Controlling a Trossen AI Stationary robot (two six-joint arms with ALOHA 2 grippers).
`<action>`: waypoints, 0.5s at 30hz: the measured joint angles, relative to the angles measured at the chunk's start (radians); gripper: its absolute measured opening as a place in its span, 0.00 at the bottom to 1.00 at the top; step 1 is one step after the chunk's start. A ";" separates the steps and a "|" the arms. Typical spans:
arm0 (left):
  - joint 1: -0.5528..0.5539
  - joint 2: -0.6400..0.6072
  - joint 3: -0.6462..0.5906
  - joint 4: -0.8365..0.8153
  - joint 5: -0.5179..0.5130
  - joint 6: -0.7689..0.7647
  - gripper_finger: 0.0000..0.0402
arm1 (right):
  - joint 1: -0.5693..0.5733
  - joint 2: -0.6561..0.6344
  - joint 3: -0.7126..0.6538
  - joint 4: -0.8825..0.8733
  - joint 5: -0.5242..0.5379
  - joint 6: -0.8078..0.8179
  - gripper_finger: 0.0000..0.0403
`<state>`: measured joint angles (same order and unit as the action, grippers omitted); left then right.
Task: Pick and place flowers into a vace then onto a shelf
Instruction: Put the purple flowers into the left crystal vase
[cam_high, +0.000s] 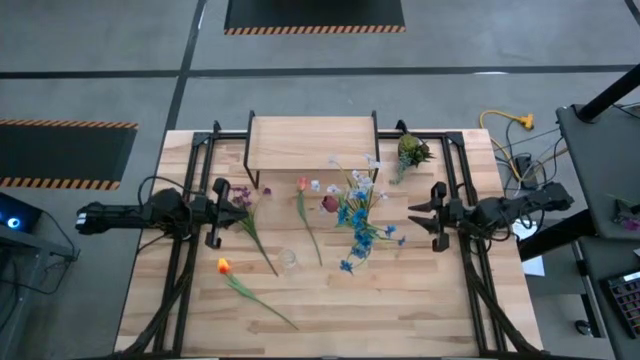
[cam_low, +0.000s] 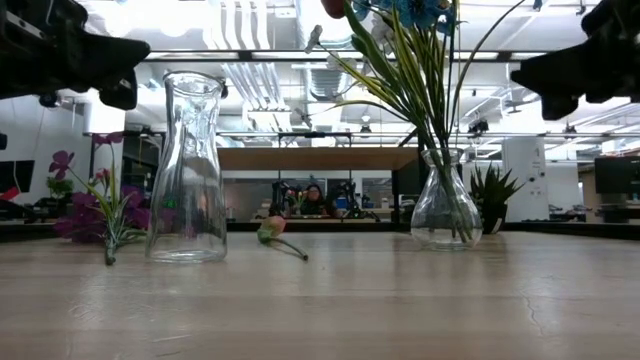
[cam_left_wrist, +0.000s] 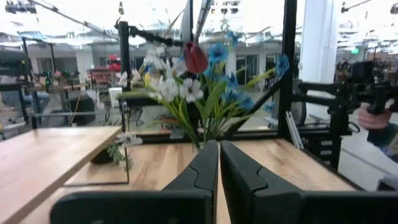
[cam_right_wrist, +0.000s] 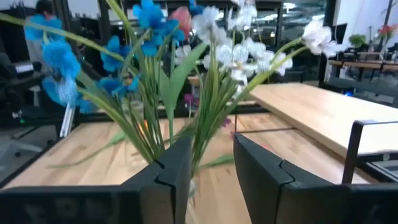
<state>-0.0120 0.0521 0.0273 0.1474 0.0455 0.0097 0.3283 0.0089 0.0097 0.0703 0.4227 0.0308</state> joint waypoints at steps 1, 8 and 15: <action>0.000 0.000 0.000 -0.011 0.000 0.000 0.00 | 0.000 0.006 0.000 0.016 -0.001 0.001 0.28; 0.000 0.015 -0.002 -0.024 0.000 0.038 0.03 | 0.000 0.008 0.000 0.033 0.004 -0.017 0.25; 0.000 0.027 0.000 -0.025 -0.035 0.034 0.32 | 0.000 0.006 0.000 0.049 0.005 -0.102 0.22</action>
<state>-0.0120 0.0788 0.0277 0.1226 0.0106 0.0434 0.3283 0.0151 0.0093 0.1196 0.4280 -0.0708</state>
